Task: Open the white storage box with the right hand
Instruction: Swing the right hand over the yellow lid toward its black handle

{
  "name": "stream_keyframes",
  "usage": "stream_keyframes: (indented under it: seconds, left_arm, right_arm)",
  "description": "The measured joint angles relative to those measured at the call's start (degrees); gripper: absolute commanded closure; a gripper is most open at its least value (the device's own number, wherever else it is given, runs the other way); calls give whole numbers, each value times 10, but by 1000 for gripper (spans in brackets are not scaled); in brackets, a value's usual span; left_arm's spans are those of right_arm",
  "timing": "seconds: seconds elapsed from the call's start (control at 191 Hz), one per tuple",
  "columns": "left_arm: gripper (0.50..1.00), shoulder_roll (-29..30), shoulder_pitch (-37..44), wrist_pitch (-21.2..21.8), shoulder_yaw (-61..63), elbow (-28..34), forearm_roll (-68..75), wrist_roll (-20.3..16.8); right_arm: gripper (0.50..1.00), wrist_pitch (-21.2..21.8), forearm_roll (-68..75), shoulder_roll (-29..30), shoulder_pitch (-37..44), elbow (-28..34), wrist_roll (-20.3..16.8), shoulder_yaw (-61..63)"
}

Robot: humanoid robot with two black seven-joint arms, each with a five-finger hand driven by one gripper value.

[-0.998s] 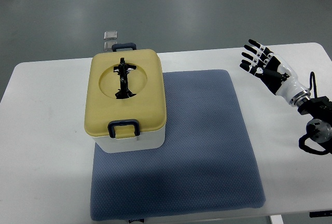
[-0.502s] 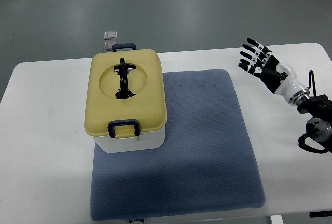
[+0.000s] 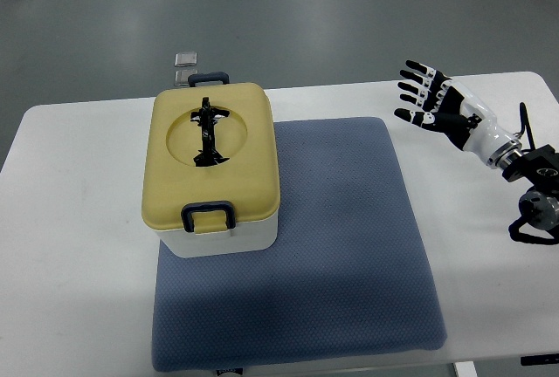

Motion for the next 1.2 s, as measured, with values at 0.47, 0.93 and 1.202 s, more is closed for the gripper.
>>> stream_keyframes:
  seconds: [0.47, 0.93, 1.202]
  left_arm:
    - [500, 0, 0, 0, 0, 0, 0, 0]
    - [500, 0, 0, -3, 0, -1, 0, 0]
    - [500, 0, 0, -3, 1, -2, 0, 0]
  right_arm:
    - [581, 33, -187, -55, 224, 7, -3, -92]
    - [583, 90, -471, 7, 401, 8, 0, -121]
    - [583, 94, -521, 105, 535, 9, 2, -232]
